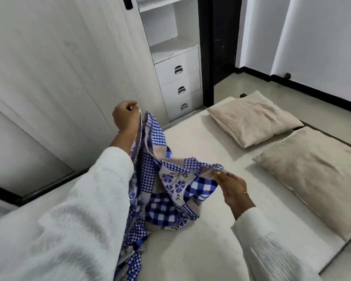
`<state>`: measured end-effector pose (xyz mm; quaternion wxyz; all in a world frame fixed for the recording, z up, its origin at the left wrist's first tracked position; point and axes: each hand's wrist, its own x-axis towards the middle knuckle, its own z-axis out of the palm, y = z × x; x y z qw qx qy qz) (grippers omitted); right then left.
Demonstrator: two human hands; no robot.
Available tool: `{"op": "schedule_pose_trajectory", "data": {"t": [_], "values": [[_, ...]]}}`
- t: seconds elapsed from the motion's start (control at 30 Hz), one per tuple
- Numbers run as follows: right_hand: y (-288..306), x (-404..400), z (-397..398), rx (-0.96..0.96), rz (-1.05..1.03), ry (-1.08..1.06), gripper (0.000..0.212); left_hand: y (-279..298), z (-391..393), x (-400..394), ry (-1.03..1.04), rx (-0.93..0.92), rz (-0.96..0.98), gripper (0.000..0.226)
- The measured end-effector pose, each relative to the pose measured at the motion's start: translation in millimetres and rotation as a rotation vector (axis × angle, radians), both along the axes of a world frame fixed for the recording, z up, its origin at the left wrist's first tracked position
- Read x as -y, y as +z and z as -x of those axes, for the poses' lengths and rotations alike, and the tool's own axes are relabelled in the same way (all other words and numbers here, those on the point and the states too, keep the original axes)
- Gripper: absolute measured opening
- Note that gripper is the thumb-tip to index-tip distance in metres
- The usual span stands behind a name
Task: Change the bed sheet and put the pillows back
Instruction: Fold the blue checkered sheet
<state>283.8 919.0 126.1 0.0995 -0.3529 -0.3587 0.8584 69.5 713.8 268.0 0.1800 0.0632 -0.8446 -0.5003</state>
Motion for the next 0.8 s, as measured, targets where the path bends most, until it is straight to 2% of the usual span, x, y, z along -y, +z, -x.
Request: {"op": "schedule_pose_trajectory", "data": {"t": [0.1,0.23,0.27,0.37,0.43,0.53,0.6,0.7,0.8], "values": [[-14.7,8.2,1.9,0.131,0.049,-0.138,0.035,-20.4,-19.1,23.7,0.091,-0.036,0.087,0.023],[-20.5,15.5,2.8,0.223,0.028,-0.223,0.030,-23.9,-35.6,70.5,0.187,0.002,0.138,0.029],[-22.4,18.4,2.7,0.257,-0.042,-0.226,0.027,-23.0,-42.6,76.8,0.181,0.016,0.154,0.028],[-19.7,37.7,2.4,0.358,-0.474,-0.082,0.011,-22.3,-77.1,79.2,0.073,0.022,0.155,0.025],[-7.9,52.7,0.3,0.311,-0.674,-0.014,0.012,-29.6,-103.3,70.0,-0.036,0.051,0.207,0.024],[9.7,73.2,-0.3,0.151,-0.803,0.093,0.012,-46.2,-149.6,50.0,-0.137,0.091,0.217,0.030],[16.5,85.4,1.9,0.087,-0.823,0.169,0.014,-60.4,-175.5,35.1,-0.103,0.119,0.137,0.032],[26.7,99.3,-0.2,-0.005,-0.773,0.315,0.005,-78.4,-211.4,18.2,-0.039,0.209,-0.015,0.029],[35.2,105.4,-6.8,-0.046,-0.859,0.435,0.014,-91.3,-233.8,10.6,0.026,0.223,-0.090,0.016]]}}
